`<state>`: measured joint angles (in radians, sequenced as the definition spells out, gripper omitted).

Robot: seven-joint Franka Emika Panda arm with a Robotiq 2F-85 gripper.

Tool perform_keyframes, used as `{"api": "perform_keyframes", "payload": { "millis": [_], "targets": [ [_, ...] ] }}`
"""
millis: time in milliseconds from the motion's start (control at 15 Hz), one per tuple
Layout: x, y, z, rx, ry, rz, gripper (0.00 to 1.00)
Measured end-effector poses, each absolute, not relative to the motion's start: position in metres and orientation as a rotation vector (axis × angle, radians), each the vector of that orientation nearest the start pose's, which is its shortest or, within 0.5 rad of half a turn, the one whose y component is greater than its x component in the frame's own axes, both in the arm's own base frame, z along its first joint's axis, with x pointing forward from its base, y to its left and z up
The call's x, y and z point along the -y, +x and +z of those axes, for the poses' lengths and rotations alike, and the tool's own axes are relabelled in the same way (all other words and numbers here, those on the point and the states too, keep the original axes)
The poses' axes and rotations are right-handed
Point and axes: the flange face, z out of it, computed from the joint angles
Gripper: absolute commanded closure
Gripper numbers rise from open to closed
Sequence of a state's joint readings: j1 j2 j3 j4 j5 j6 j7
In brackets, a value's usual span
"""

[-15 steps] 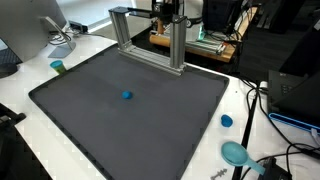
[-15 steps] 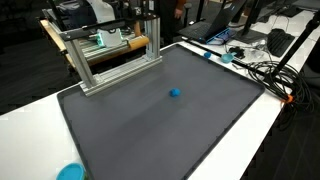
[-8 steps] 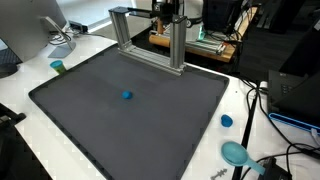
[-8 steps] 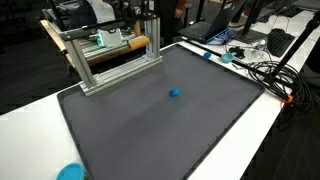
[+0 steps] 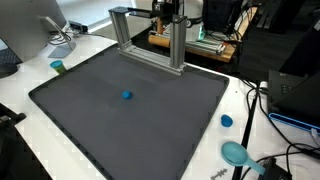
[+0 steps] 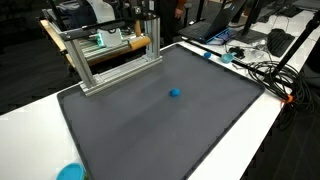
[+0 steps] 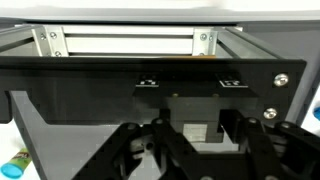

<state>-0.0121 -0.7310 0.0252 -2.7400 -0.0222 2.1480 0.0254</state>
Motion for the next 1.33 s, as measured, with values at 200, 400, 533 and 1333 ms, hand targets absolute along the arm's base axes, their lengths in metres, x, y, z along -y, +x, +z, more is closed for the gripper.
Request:
{"api": "perform_keyframes", "payload": {
  "millis": [200, 400, 533, 1333],
  "targets": [
    [0.001, 0.335, 0.443, 0.004, -3.158, -0.224, 0.78],
    [0.001, 0.335, 0.443, 0.0, -3.157, -0.225, 0.78],
    [0.001, 0.335, 0.443, -0.003, -3.159, -0.239, 0.78],
    [-0.009, 0.392, 0.505, -0.204, -3.149, -0.613, 0.78]
  ]
}}
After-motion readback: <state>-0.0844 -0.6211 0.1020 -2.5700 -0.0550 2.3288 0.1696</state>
